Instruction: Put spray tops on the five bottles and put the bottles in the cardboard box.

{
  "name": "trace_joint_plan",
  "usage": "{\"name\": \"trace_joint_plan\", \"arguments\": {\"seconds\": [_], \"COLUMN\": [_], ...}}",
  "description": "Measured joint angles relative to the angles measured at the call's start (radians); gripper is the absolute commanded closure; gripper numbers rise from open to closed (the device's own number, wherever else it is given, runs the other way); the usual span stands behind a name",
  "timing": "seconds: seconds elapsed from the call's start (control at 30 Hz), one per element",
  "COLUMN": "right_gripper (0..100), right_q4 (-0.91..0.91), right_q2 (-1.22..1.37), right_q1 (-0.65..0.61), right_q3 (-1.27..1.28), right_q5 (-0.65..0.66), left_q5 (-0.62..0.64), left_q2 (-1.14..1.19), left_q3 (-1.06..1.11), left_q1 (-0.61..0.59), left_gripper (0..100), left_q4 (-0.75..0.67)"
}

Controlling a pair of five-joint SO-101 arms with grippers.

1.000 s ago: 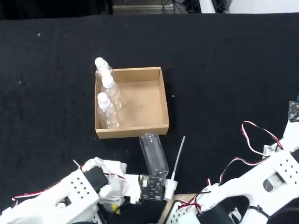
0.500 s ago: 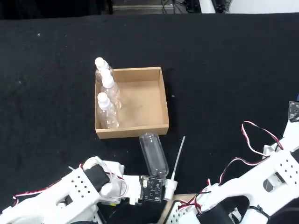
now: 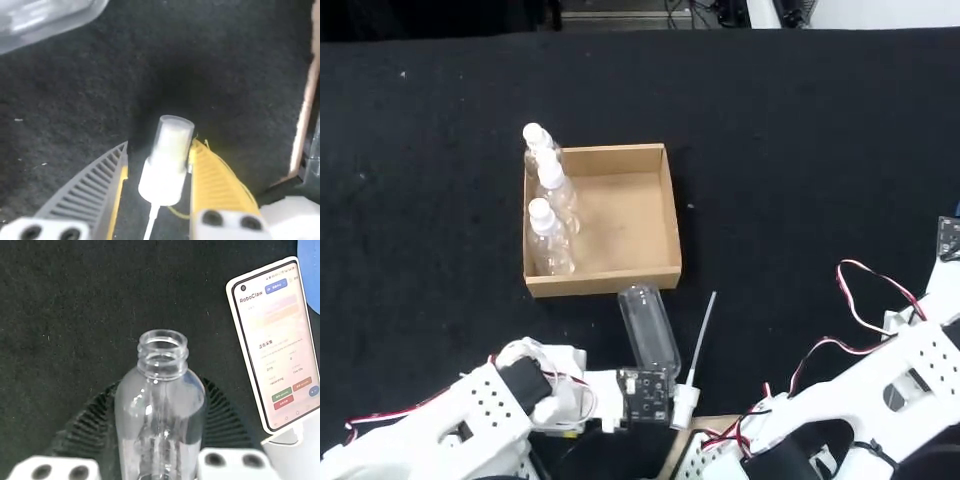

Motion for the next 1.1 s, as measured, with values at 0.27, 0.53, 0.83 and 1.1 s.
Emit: {"name": "trace_joint_plan", "arguments": {"seconds": [0.27,0.53,0.83,1.1], "right_gripper": [87.1,87.1,87.1,87.1], "right_q4": [0.000,0.000,0.000,0.000], "right_q2": [0.000,0.000,0.000,0.000], "right_q1": [0.000,0.000,0.000,0.000], "right_q3": [0.000,0.000,0.000,0.000], "right_q5": [0.000,0.000,0.000,0.000], "left_q5": [-0.026,-0.029,-0.029,-0.064], "left_q2": [-0.002,-0.002,0.011,0.009], "left_q3": [-0.048,-0.057,-0.137,-0.127], "left_q1": [0.006,0.006,0.006,0.006], "left_gripper": [96,94,77,71], "left_q4": [0.112,0.126,0.215,0.193]}}
